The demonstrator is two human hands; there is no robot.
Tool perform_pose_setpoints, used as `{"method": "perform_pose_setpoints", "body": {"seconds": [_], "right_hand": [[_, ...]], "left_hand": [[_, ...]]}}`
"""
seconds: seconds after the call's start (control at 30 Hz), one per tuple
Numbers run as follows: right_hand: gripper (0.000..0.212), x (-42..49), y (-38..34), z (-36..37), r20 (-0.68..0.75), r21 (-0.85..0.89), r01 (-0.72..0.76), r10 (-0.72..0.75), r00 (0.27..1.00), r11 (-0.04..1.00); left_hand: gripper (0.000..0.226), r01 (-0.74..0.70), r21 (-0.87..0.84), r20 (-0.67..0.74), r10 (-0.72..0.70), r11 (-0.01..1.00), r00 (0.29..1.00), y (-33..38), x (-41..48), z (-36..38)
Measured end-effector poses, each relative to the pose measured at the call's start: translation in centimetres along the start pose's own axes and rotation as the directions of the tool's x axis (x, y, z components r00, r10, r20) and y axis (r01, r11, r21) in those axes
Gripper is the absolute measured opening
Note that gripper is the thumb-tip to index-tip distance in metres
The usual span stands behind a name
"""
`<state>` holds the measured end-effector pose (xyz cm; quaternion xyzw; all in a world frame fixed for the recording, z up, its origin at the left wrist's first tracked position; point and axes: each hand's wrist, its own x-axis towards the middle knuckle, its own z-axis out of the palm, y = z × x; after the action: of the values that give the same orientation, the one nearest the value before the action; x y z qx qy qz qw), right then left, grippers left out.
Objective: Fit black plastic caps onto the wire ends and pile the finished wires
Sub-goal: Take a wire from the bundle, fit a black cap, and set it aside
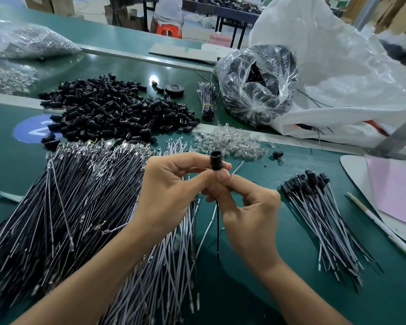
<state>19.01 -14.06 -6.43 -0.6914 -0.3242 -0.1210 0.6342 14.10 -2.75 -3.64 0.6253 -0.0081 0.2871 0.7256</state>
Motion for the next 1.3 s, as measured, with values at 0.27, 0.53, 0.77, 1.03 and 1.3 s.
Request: {"method": "perform_pose_setpoints", "body": {"seconds": [0.27, 0.53, 0.77, 1.03, 1.3], "right_hand": [[0.009, -0.6, -0.1, 0.8, 0.001, -0.029, -0.001, 0.001, 1.000, 1.000], [0.018, 0.1, -0.5, 0.2, 0.173, -0.035, -0.032, 0.037, 0.984, 0.999], [0.022, 4.8, 1.7, -5.0, 0.136, -0.535, -0.102, 0.204, 0.969, 0.839], [0.010, 4.6, 2.3, -5.1, 0.538, -0.672, 0.091, 0.400, 0.742, 0.735], [0.022, 5.2, 0.8, -5.5, 0.246, -0.216, -0.147, 0.199, 0.949, 0.965]], "left_hand": [[0.011, 0.054, -0.060, -0.040, -0.057, 0.997, 0.998, -0.1, 0.1, -0.1], [0.022, 0.171, -0.108, -0.101, -0.182, 0.979, 0.978, -0.2, 0.3, -0.1], [0.036, 0.247, -0.133, -0.179, -0.268, 0.960, 0.947, -0.3, 1.1, -1.9], [0.029, 0.327, -0.038, -0.103, -0.329, 0.944, 0.939, -0.8, 1.0, -1.4], [0.022, 0.274, 0.209, -0.026, -0.275, 0.939, 0.961, -1.8, 0.9, -1.1]]}}
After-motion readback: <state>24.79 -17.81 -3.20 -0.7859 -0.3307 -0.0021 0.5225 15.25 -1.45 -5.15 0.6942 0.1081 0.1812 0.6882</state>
